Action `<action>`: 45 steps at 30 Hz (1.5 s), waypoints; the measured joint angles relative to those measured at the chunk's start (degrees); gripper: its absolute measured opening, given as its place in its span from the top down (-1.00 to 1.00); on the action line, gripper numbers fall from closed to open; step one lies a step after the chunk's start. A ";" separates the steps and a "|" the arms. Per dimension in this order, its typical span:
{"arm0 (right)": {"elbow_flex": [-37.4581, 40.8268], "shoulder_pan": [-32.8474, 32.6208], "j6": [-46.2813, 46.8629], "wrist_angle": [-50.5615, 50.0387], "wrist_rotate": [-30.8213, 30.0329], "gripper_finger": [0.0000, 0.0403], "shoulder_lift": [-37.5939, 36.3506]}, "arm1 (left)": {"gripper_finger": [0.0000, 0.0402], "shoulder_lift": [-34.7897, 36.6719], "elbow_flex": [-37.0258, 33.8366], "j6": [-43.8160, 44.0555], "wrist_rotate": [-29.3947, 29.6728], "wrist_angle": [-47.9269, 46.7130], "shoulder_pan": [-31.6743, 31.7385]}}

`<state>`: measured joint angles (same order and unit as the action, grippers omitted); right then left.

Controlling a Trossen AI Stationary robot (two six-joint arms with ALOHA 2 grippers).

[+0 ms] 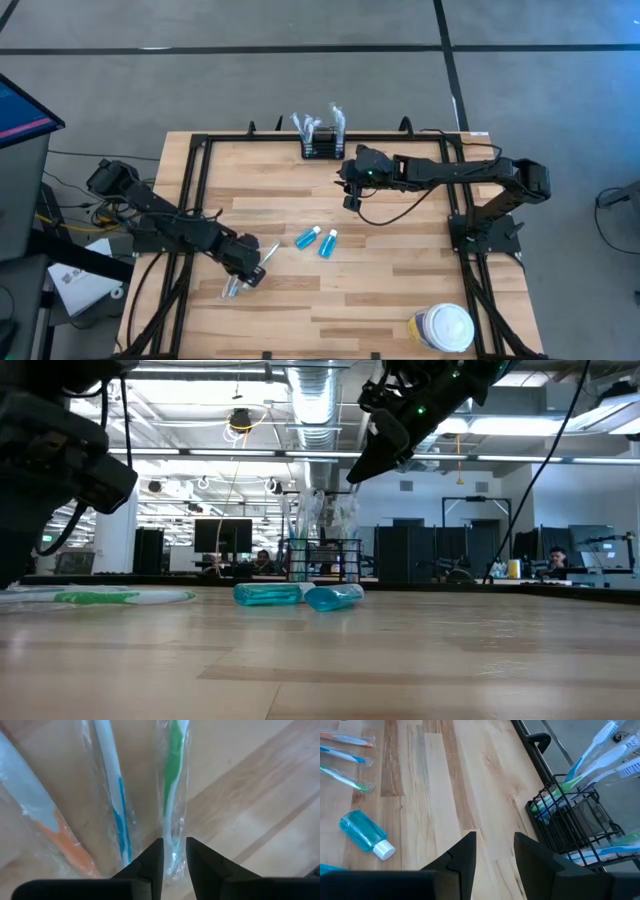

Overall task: Pick & Place toothbrushing station
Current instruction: Put the green toothbrush into the black wire organizer

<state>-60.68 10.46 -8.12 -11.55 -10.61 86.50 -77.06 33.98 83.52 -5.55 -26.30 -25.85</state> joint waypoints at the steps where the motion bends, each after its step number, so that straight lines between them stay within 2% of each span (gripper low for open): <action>1: 0.00 0.00 0.00 0.02 0.00 0.39 0.00 | 0.61 0.02 0.00 -0.04 0.49 0.12 0.00; 7: 0.01 0.02 0.00 0.00 0.00 0.39 0.00 | 0.61 -0.75 0.00 -0.11 1.72 0.19 -0.07; 17: 0.02 0.04 0.00 0.00 0.00 0.39 0.00 | 0.62 -5.38 0.26 -0.31 -1.89 0.50 -0.07; 20: 0.02 -0.03 -0.72 0.00 0.00 0.39 0.00 | 0.72 -4.81 0.12 -0.35 -1.90 0.34 0.00; 24: 0.02 -0.39 -2.02 0.00 0.02 0.39 0.00 | 0.94 -2.63 -0.02 -0.37 -2.39 0.79 -0.07; 28: 0.01 -1.51 -3.58 0.01 0.05 0.39 0.00 | 0.96 -1.14 -0.02 -0.57 -1.25 0.84 -0.07; 33: 0.01 -5.31 -9.13 0.43 3.32 0.39 0.00 | 0.98 0.28 -0.02 -0.73 -0.61 1.92 0.02; 40: 0.01 -12.51 -16.33 1.90 3.19 0.39 0.01 | 0.98 5.14 -0.02 -4.35 1.19 8.29 1.81; 42: 0.02 -14.13 -17.29 2.57 2.76 0.39 0.00 | 0.98 6.52 0.02 -6.35 1.64 10.81 3.23; 45: 0.00 -16.58 -18.44 3.41 -1.06 0.39 0.00 | 0.98 8.09 0.02 -8.83 1.67 14.00 5.68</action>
<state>-60.68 -6.12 -26.56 -8.14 -11.68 86.50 -68.97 34.00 74.69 -3.88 -12.30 -20.16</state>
